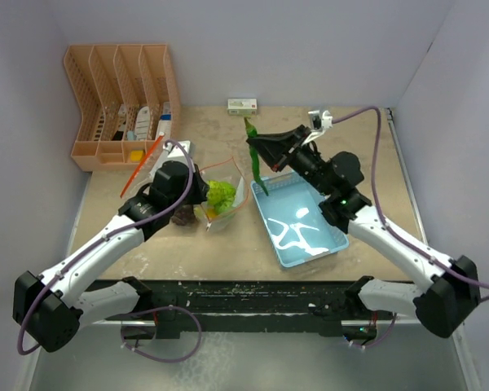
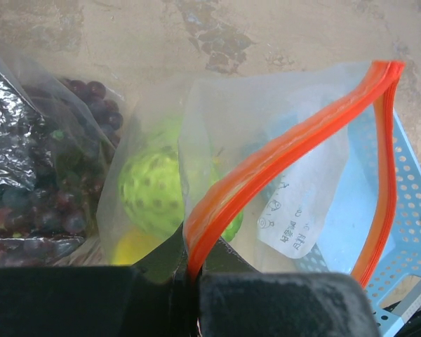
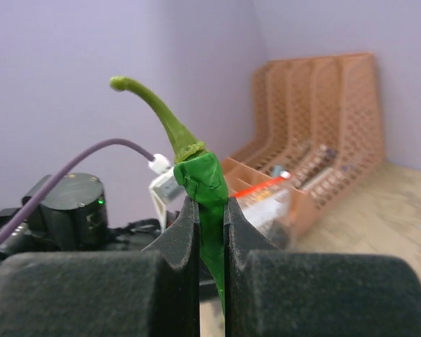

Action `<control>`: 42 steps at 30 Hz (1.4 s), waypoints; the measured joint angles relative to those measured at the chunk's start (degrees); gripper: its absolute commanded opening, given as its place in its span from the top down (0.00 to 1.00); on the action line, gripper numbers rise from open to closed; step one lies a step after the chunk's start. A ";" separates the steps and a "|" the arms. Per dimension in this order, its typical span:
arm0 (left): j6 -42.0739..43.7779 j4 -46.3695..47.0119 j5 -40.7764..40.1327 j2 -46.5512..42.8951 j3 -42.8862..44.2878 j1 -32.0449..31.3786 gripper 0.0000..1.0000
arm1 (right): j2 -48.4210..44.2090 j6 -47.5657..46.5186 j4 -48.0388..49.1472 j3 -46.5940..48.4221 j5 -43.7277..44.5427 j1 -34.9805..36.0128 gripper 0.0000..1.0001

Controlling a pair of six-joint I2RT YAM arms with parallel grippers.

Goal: Place the food in the zip-top bag and seal the zipper
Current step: Place the fake vegetable in the zipper food storage bag.

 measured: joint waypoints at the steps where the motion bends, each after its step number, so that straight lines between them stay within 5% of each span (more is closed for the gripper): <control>1: 0.00 -0.04 0.07 0.09 0.26 0.00 1.00 | 1.81 0.70 3.50 -0.02 -0.96 0.61 1.00; 10: -0.04 -0.13 1.14 1.14 1.40 0.00 1.00 | 11.76 5.60 28.28 -0.55 -0.94 6.19 1.00; 19: -0.66 0.17 1.86 1.57 1.40 0.00 1.00 | 20.28 10.29 41.27 -1.66 1.79 9.29 1.00; 35: -2.08 -0.04 5.90 0.55 1.57 0.00 1.00 | 26.47 -9.42 42.10 -4.22 13.55 13.51 1.00; 42: -2.05 -0.33 5.33 0.35 1.66 0.00 1.00 | 23.93 -7.91 39.58 -5.18 14.05 13.51 1.00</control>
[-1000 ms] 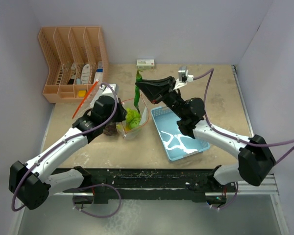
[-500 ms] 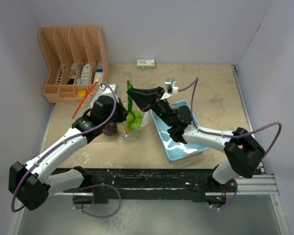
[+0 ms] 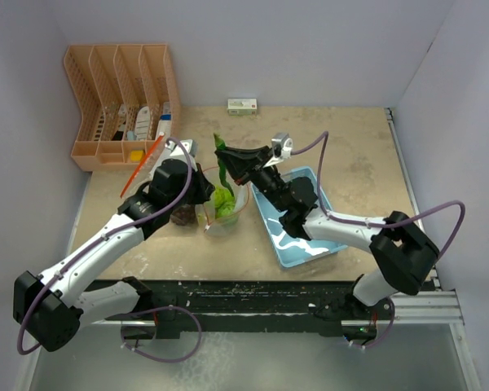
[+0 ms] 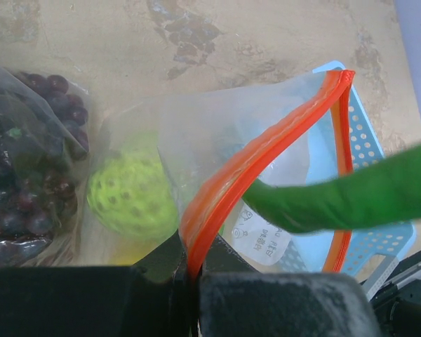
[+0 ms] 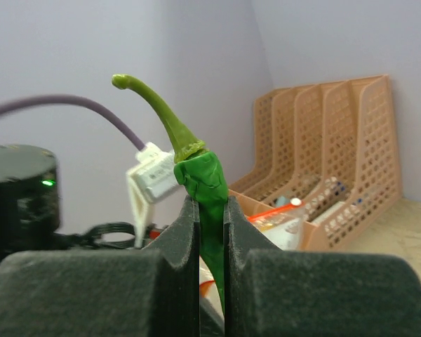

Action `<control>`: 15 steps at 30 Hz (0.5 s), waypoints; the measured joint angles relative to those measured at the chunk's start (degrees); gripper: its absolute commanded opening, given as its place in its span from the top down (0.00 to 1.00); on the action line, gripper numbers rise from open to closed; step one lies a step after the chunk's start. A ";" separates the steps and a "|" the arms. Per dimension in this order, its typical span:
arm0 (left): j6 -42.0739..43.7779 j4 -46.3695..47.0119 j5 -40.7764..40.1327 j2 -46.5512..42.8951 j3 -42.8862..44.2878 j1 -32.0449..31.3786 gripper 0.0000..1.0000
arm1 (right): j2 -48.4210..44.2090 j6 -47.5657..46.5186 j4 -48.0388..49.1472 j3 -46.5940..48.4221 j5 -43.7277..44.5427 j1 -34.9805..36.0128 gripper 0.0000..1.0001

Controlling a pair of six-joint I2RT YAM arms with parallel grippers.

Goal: Place the food in the zip-top bag and seal the zipper
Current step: Place the fake vegetable in the zipper food storage bag.

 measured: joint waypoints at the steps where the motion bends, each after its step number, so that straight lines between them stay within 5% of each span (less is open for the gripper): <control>1: 0.00 0.04 -0.20 0.04 0.00 0.00 1.00 | -0.98 1.22 -0.17 -0.33 -0.33 0.00 1.00; 15: -0.11 0.44 -0.74 0.79 0.33 0.00 1.00 | -1.25 21.40 6.16 -8.57 -6.62 0.83 1.00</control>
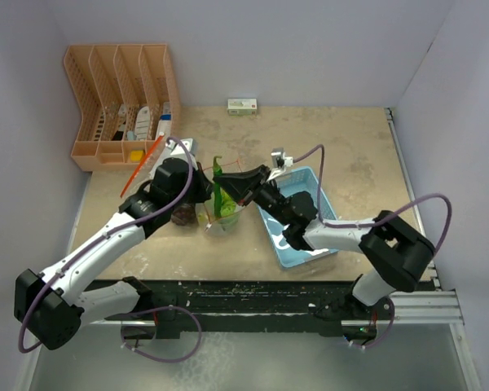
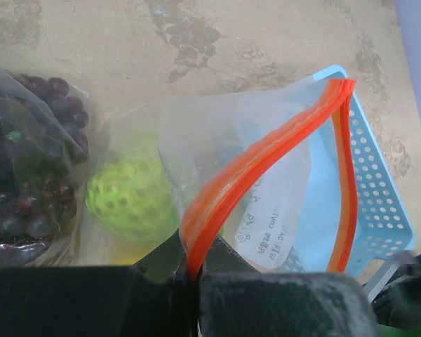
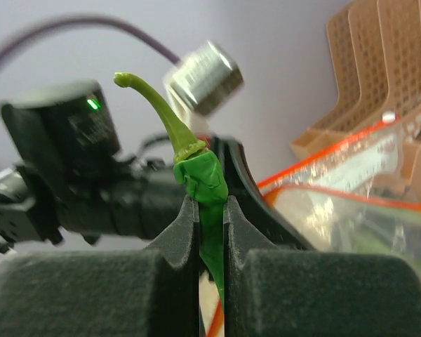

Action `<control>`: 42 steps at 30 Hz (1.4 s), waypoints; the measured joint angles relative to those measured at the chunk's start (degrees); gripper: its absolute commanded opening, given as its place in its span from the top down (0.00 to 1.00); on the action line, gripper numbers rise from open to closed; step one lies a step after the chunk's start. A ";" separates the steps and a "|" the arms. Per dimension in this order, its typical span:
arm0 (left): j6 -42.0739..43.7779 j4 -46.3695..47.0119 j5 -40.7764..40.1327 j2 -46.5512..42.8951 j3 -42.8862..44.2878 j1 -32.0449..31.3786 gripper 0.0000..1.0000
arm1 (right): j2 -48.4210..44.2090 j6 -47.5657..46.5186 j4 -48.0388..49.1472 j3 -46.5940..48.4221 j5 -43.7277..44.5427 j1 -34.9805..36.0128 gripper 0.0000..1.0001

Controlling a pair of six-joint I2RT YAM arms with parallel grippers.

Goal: Place the food in the zip-top bag and seal the zipper
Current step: Place the fake vegetable in the zipper food storage bag.

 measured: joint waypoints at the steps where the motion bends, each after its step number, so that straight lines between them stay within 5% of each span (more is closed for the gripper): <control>1: -0.22 -0.02 0.00 0.00 0.11 0.00 1.00 | 1.49 0.63 1.31 -0.96 0.09 0.42 1.00; 8: -1.44 0.04 0.92 -1.22 0.59 0.00 1.00 | 7.72 0.59 5.90 -3.10 3.37 2.67 1.00; 26: -6.08 3.50 4.92 -2.62 -1.09 0.00 1.00 | 5.75 -6.10 8.68 -3.08 18.91 3.82 1.00; 42: -8.48 6.32 8.63 -0.66 -1.53 0.85 1.00 | 4.70 -6.19 8.92 -8.72 21.00 9.09 1.00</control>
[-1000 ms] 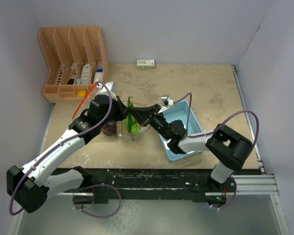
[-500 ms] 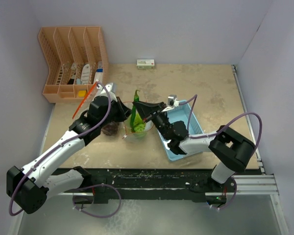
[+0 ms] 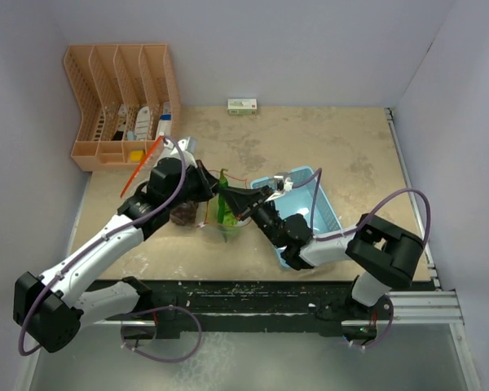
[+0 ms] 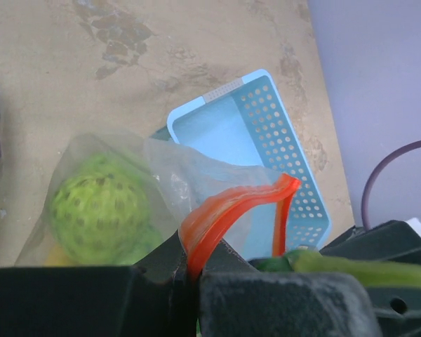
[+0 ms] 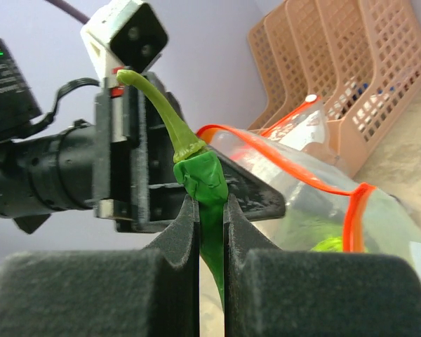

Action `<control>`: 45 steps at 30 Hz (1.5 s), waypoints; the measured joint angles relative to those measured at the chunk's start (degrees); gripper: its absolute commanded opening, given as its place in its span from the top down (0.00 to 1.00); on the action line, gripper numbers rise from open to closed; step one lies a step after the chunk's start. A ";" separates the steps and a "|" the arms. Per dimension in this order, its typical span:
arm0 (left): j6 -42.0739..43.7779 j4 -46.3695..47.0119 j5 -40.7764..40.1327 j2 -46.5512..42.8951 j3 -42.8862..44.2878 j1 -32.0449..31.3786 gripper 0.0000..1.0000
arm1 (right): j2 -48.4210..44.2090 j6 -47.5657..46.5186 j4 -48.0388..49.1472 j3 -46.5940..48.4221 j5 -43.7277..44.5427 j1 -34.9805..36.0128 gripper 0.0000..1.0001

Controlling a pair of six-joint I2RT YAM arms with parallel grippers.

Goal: Place the food in the zip-top bag and seal the zipper
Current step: Place the fake vegetable in the zipper food storage bag.

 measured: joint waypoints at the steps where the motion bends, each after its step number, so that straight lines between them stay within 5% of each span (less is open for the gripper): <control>1: -0.26 0.24 0.42 -0.22 -0.02 0.00 1.00 | 0.15 -0.39 0.24 -0.04 0.46 0.00 1.00; 13: -6.05 5.38 3.23 -6.62 -5.81 0.92 1.00 | 1.14 -11.32 1.22 3.26 8.04 0.26 1.00; 33: -13.05 13.42 9.38 -3.74 -12.07 0.48 1.00 | 6.19 -18.34 1.11 7.04 12.72 0.04 1.00; 45: -11.96 12.11 9.40 -2.97 -7.41 0.20 1.00 | -3.10 -10.82 1.86 -9.18 13.00 0.04 1.00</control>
